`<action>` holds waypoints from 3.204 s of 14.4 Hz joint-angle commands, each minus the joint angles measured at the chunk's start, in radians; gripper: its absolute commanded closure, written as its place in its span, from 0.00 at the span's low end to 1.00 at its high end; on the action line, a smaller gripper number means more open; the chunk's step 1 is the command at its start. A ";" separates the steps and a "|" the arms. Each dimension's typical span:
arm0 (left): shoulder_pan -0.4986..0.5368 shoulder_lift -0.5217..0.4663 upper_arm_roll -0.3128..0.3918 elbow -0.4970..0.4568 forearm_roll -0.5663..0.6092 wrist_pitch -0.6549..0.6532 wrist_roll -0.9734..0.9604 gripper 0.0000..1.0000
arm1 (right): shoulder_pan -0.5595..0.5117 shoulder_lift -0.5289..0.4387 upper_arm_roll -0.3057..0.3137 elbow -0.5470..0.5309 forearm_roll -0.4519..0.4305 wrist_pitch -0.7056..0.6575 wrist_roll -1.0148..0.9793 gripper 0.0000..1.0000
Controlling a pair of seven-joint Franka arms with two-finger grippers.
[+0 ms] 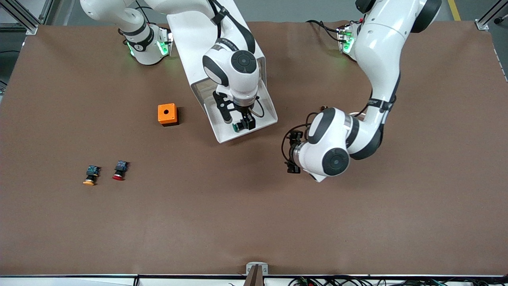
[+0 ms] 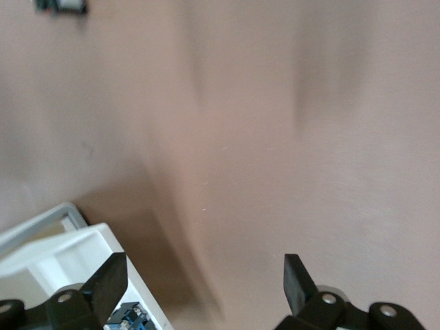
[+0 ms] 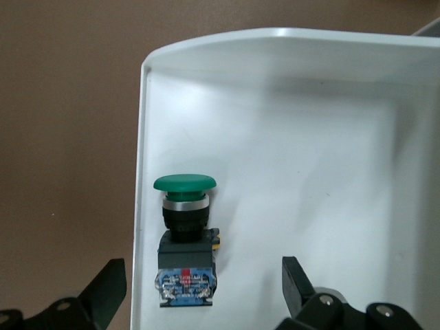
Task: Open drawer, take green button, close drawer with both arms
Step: 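Lift the green button out while the left gripper pushes the drawer shut, then lower the green button beside the red button and open the right gripper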
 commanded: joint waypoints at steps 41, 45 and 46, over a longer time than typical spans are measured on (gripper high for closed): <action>-0.310 -0.028 -0.223 -0.350 0.164 0.354 0.211 0.00 | -0.718 -0.131 -0.013 -0.456 -0.008 0.465 -1.651 1.00; -0.198 -0.094 -0.222 -0.343 0.301 0.315 0.231 0.00 | -0.745 -0.126 -0.014 -0.459 -0.008 0.466 -1.657 1.00; -0.167 -0.118 -0.222 -0.342 0.334 0.291 0.260 0.00 | -0.749 -0.125 -0.014 -0.457 -0.008 0.466 -1.657 1.00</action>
